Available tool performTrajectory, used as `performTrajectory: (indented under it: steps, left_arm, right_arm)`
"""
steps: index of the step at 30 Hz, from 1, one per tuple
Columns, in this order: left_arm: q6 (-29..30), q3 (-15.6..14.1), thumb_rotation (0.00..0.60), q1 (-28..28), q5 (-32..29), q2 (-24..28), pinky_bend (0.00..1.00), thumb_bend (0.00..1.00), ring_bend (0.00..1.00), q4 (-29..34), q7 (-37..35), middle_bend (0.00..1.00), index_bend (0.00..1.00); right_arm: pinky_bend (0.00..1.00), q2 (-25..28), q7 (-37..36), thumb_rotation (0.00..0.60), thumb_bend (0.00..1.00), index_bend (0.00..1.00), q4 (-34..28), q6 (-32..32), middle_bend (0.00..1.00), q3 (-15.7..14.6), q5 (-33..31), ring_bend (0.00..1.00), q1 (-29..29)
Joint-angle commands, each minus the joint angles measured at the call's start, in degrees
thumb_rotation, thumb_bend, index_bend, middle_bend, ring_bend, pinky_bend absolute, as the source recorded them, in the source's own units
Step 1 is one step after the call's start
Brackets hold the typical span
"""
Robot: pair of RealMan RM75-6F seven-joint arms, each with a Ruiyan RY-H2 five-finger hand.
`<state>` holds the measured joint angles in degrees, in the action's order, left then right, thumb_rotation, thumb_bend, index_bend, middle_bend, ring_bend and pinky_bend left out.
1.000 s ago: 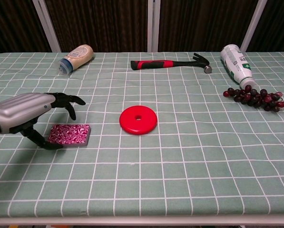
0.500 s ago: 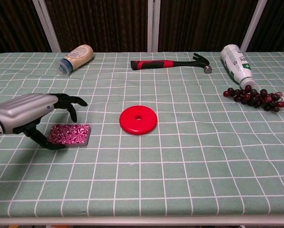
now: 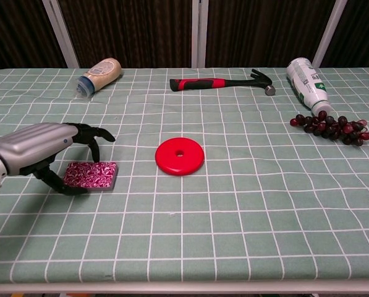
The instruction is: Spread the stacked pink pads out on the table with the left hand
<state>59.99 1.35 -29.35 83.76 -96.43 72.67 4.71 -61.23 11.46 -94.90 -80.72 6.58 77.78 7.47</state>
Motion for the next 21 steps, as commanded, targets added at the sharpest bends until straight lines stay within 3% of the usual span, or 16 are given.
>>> performTrajectory:
  steps: [1,21]
  left_arm:
    - [-0.13,-0.04,0.600,-0.06,-0.13,-0.03,0.12,0.20,0.11,-0.06,-0.09,0.38,0.17]
    - [0.40,-0.06,0.600,-0.26,-0.31,-0.03,0.12,0.26,0.14,-0.48,-1.05,0.45,0.20]
  right_arm:
    - [0.00,0.00,-0.05,0.600,0.20,0.00,0.06,0.06,0.00,-0.04,-0.02,0.00,0.00]
    - [0.00,-0.20,-0.57,0.600,0.20,0.00,0.60,0.28,0.00,-0.16,-0.11,0.00,0.05]
